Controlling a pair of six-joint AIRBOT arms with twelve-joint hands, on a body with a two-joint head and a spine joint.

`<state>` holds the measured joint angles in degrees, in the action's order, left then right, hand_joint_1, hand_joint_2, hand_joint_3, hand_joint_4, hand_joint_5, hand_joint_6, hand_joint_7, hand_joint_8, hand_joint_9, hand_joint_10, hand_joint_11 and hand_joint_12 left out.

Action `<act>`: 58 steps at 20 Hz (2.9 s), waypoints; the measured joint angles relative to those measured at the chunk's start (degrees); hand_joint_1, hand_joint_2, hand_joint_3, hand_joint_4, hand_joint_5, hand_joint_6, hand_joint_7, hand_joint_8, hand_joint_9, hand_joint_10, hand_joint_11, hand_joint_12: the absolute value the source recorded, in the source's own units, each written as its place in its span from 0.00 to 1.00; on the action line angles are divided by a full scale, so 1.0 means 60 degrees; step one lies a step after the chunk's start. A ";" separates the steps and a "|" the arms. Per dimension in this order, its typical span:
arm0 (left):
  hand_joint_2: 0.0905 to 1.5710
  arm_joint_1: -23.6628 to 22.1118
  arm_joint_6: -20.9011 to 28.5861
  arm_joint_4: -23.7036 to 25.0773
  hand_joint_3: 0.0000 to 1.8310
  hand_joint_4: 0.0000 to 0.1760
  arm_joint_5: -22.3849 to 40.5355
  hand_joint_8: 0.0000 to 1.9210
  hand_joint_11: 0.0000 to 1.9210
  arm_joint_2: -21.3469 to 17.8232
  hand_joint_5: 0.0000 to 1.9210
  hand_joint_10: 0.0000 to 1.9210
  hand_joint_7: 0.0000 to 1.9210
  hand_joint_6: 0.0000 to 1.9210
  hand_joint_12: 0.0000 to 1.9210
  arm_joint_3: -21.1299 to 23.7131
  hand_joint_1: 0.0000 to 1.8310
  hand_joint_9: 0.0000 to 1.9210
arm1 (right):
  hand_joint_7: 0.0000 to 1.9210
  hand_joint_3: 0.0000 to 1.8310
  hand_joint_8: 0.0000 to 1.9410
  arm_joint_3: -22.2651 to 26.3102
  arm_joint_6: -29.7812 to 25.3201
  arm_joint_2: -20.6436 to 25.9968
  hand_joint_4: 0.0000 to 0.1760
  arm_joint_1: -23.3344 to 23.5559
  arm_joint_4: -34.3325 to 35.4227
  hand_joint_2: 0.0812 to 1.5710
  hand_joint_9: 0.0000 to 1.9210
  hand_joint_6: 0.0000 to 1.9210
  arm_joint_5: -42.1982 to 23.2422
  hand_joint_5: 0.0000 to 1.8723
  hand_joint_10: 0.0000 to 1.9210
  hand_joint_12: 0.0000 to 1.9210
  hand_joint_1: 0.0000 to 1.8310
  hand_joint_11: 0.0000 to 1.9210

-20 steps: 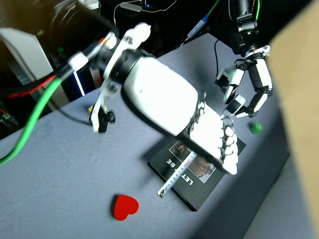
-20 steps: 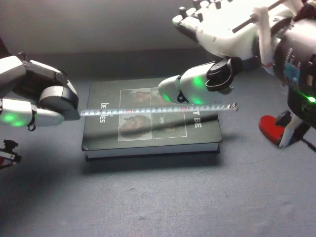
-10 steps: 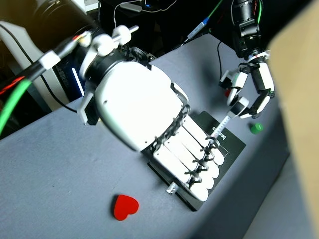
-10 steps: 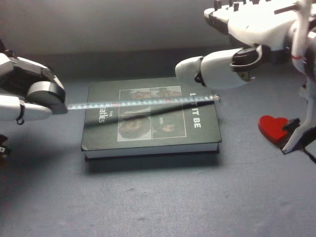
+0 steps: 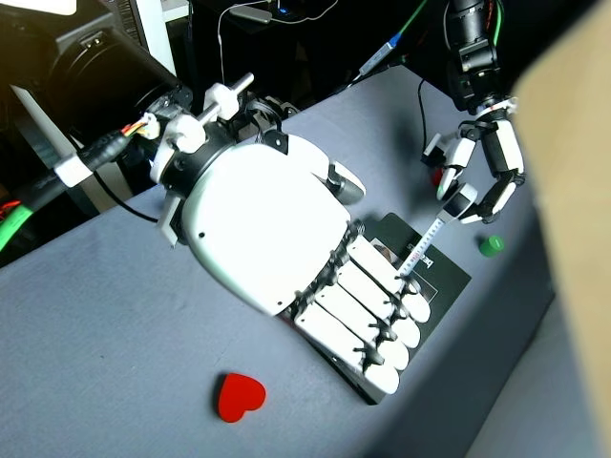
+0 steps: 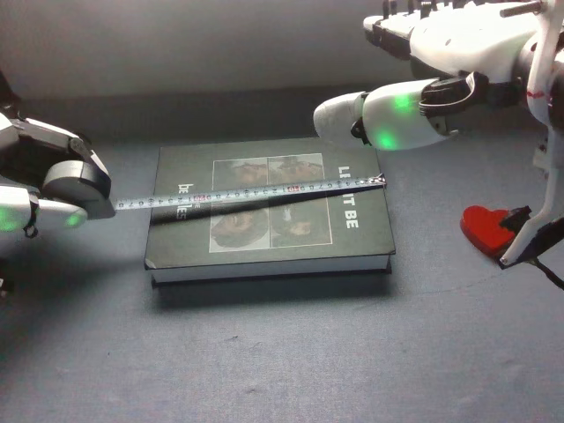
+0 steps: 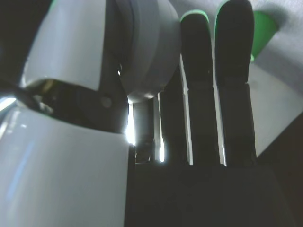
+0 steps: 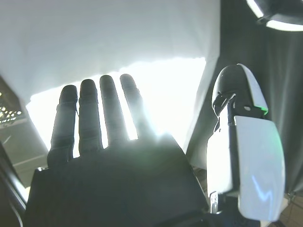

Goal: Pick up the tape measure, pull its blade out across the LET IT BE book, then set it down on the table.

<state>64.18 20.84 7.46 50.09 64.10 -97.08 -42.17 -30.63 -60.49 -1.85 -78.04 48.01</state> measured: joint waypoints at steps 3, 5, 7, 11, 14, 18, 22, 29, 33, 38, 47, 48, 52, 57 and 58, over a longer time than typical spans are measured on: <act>0.69 0.0066 0.0000 0.0044 0.00 0.00 0.0051 0.55 0.52 0.0095 0.50 0.66 0.49 0.41 0.57 -0.0015 0.75 0.50 | 0.00 0.00 0.00 0.0000 0.0004 -0.0029 0.00 -0.0004 0.0004 0.67 0.00 0.00 -0.0018 0.00 0.00 0.02 0.02 0.00; 0.69 0.0066 0.0000 0.0080 0.00 0.00 0.0138 0.54 0.52 0.0226 0.52 0.66 0.49 0.38 0.57 -0.0197 0.75 0.50 | 0.00 0.00 0.00 0.0004 -0.0007 -0.0051 0.00 0.0007 -0.0004 0.67 0.00 0.00 -0.0069 0.00 0.00 0.02 0.03 0.00; 0.69 0.0066 0.0000 0.0153 0.00 0.00 0.0189 0.56 0.52 0.0255 0.52 0.64 0.47 0.39 0.57 -0.0346 0.75 0.51 | 0.00 0.00 0.00 0.0004 -0.0007 -0.0047 0.00 0.0004 0.0004 0.67 0.00 0.00 -0.0127 0.00 0.00 0.01 0.03 0.00; 0.69 0.0066 0.0000 0.0138 0.00 0.00 0.0237 0.56 0.52 0.0313 0.52 0.65 0.48 0.39 0.56 -0.0423 0.75 0.50 | 0.00 0.00 0.00 0.0000 0.0004 -0.0047 0.00 0.0004 0.0000 0.67 0.00 0.00 -0.0193 0.00 0.00 0.02 0.03 0.00; 0.69 0.0127 0.0000 0.0160 0.00 0.00 0.0273 0.54 0.51 0.0313 0.50 0.65 0.50 0.40 0.56 -0.0423 0.75 0.49 | 0.00 0.00 0.00 0.0000 0.0069 -0.0047 0.00 0.0000 0.0000 0.67 0.00 0.00 -0.0248 0.00 0.00 0.02 0.04 0.00; 0.69 0.0127 0.0000 0.0237 0.00 0.00 0.0302 0.55 0.52 0.0382 0.51 0.65 0.49 0.39 0.56 -0.0495 0.75 0.50 | 0.00 0.00 0.00 0.0000 0.0080 -0.0051 0.00 -0.0007 -0.0004 0.67 0.00 0.00 -0.0328 0.00 0.00 0.02 0.04 0.01; 0.69 0.0127 0.0011 0.0171 0.00 0.00 0.0317 0.55 0.52 0.0382 0.51 0.66 0.49 0.38 0.56 -0.0543 0.75 0.50 | 0.00 0.00 0.00 0.0000 0.0084 -0.0051 0.00 -0.0007 -0.0004 0.67 0.00 0.00 -0.0335 0.00 0.00 0.02 0.04 0.00; 0.69 0.0160 0.0007 0.0197 0.00 0.00 0.0386 0.55 0.51 0.0382 0.51 0.65 0.48 0.38 0.56 -0.0528 0.75 0.50 | 0.00 0.00 0.00 0.0000 0.0084 -0.0051 0.00 -0.0007 -0.0004 0.68 0.00 0.00 -0.0368 0.00 0.00 0.03 0.04 0.01; 0.69 -0.0069 -0.0324 0.0452 0.00 0.00 0.0277 0.55 0.51 -0.0189 0.51 0.65 0.49 0.38 0.56 0.0525 0.75 0.50 | 0.00 0.00 0.00 0.0004 0.0084 -0.0058 0.00 -0.0007 -0.0022 0.68 0.00 0.00 -0.0397 0.00 0.00 0.03 0.04 0.01; 0.69 -0.0157 -0.0889 0.0364 0.00 0.00 -0.0069 0.55 0.51 -0.1453 0.52 0.65 0.49 0.39 0.56 0.2175 0.75 0.50 | 0.00 0.00 0.00 0.0011 0.0106 -0.0058 0.00 -0.0007 -0.0076 0.67 0.00 0.00 -0.0386 0.00 0.00 0.04 0.05 0.00; 0.68 0.0138 -0.1548 -0.0674 0.00 0.00 -0.0208 0.54 0.51 -0.3173 0.53 0.66 0.49 0.37 0.56 0.4725 0.75 0.49 | 0.00 0.00 0.00 0.0248 0.0248 -0.0033 0.00 -0.0146 -0.0328 0.70 0.00 0.00 -0.0390 0.00 0.00 0.07 0.04 0.00; 0.68 0.0284 -0.1621 -0.0816 0.00 0.00 -0.0131 0.53 0.51 -0.3297 0.53 0.65 0.51 0.36 0.57 0.4881 0.75 0.50 | 0.00 0.00 0.00 0.0266 0.0248 -0.0015 0.00 -0.0146 -0.0342 0.70 0.00 0.00 -0.0382 0.00 0.00 0.07 0.04 0.00; 0.68 0.1439 -0.1963 -0.1439 0.00 0.00 0.0404 0.52 0.51 -0.3319 0.53 0.65 0.51 0.36 0.57 0.5574 0.75 0.50 | 0.00 0.00 0.00 0.0331 0.0248 0.0004 0.00 -0.0164 -0.0430 0.70 0.00 0.00 -0.0382 0.00 0.00 0.07 0.04 0.00; 0.68 0.2244 -0.1982 -0.1967 0.00 0.00 0.0980 0.51 0.51 -0.2776 0.52 0.64 0.51 0.38 0.56 0.5694 0.76 0.51 | 0.00 0.00 0.00 0.0346 0.0240 0.0004 0.00 -0.0211 -0.0492 0.70 0.00 0.00 -0.0426 0.00 0.00 0.07 0.04 0.00; 0.68 0.2277 -0.1985 -0.1982 0.00 0.00 0.1045 0.52 0.51 -0.2656 0.51 0.64 0.51 0.39 0.56 0.5686 0.75 0.51 | 0.00 0.00 0.00 0.0346 0.0240 0.0004 0.00 -0.0211 -0.0477 0.70 0.00 0.00 -0.0430 0.00 0.00 0.07 0.04 0.00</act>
<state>77.84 8.93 -4.43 56.36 48.16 -62.96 -40.10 -29.19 -60.47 -3.11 -80.90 45.43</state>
